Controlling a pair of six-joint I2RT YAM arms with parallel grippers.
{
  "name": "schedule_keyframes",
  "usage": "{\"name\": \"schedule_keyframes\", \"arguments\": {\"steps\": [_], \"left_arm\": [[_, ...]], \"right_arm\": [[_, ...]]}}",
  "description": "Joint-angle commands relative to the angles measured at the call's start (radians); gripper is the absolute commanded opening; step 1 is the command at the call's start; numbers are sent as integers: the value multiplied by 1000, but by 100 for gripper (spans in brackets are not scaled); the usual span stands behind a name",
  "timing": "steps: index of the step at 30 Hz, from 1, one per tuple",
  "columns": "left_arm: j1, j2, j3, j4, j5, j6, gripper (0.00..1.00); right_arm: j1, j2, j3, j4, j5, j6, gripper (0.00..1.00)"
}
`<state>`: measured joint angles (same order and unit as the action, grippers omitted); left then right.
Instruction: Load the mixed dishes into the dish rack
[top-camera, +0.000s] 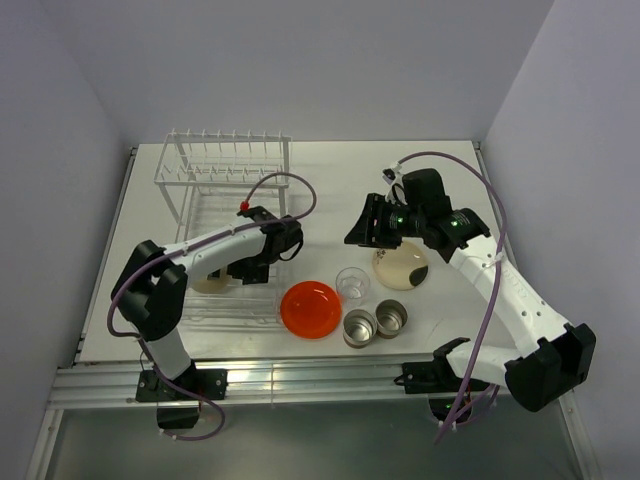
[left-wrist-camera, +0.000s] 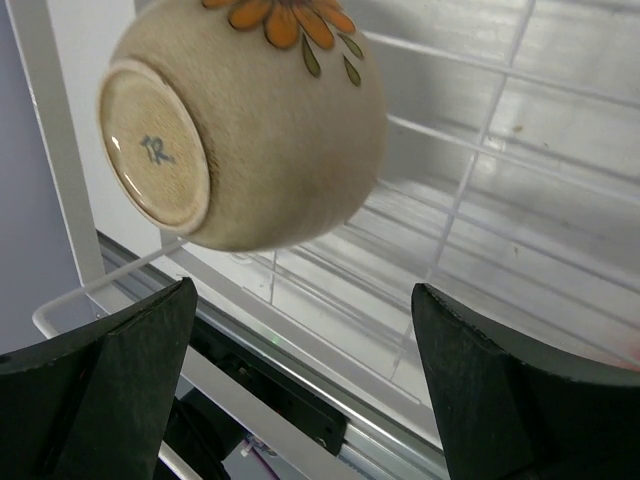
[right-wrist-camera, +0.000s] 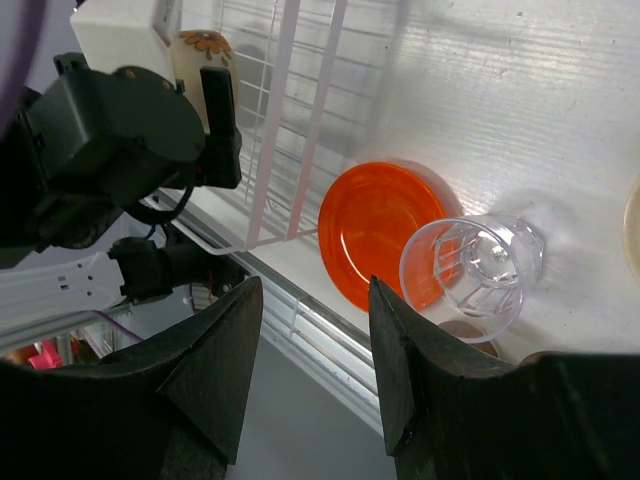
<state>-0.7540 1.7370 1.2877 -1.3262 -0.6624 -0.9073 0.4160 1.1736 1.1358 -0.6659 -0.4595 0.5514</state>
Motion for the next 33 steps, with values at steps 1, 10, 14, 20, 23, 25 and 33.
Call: {"name": "schedule_keyframes", "arguments": {"steps": [1, 10, 14, 20, 23, 25, 33], "left_arm": [[-34, -50, -14, -22, 30, -41, 94], [-79, -106, -8, -48, 41, -99, 90], [-91, -132, -8, -48, 58, -107, 88], [-116, -192, 21, -48, 102, -110, 87], [-128, -223, 54, -47, 135, -113, 86], [-136, -252, 88, -47, 155, -114, 85], [-159, -346, 222, -1, 231, -96, 85]], "right_arm": [[-6, -37, -13, 25, 9, -19, 54], [-8, -38, -24, 25, 5, -22, 54], [-8, -37, -28, 25, 7, -24, 54], [-6, -20, -27, 0, 16, -39, 53], [3, -12, -22, -21, 39, -51, 53], [18, -8, -16, -40, 76, -57, 52], [53, 6, 7, -135, 208, -53, 50]]}}
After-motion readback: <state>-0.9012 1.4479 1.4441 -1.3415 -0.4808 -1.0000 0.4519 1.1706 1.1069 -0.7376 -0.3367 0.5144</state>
